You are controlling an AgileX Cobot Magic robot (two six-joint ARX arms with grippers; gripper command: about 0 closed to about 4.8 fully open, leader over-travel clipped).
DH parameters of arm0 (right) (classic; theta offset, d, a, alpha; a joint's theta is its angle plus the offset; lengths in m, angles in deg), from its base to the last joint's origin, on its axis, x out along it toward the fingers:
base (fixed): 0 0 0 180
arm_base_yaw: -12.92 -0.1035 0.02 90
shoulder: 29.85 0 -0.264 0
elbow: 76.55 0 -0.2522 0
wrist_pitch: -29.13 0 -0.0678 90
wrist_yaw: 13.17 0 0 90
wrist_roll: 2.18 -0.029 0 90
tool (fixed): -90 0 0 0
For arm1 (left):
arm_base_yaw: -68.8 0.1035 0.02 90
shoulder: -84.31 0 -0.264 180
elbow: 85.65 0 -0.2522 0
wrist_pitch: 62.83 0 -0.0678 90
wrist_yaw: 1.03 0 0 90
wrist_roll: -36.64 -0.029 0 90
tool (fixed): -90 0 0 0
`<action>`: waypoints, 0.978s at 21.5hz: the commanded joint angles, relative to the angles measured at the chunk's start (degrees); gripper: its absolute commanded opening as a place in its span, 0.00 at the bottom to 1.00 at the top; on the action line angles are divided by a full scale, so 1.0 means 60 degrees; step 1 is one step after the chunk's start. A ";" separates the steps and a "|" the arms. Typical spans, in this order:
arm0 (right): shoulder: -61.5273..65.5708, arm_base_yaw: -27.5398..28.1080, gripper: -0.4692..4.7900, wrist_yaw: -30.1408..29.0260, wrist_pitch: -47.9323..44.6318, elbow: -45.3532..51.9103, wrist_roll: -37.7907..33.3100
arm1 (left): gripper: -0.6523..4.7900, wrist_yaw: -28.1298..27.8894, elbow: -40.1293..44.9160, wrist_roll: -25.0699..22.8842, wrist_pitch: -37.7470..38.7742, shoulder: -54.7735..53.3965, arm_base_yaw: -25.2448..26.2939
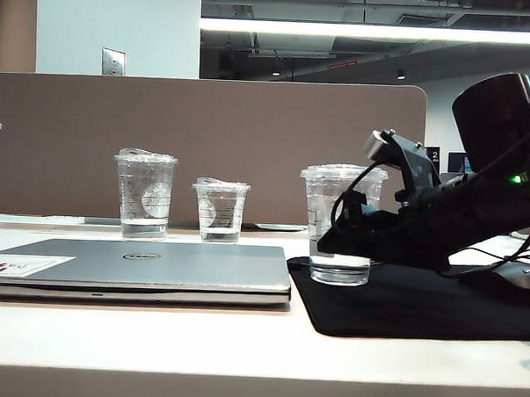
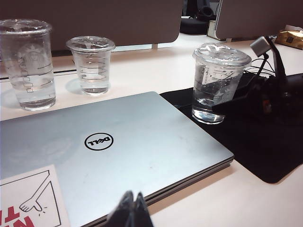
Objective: Pick up the coffee cup on the right and place it on the right side of the laptop.
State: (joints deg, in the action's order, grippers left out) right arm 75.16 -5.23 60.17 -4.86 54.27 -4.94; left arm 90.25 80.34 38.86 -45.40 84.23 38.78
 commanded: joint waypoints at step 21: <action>-0.1978 -0.0007 1.00 0.0510 0.3071 0.0219 0.0535 | 0.11 0.0004 -0.0029 -0.0022 -0.0109 0.0000 0.0015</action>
State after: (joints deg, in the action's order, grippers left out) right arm 64.58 -5.19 63.25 13.68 55.06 -1.91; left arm 90.25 80.34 38.86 -45.38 84.23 38.78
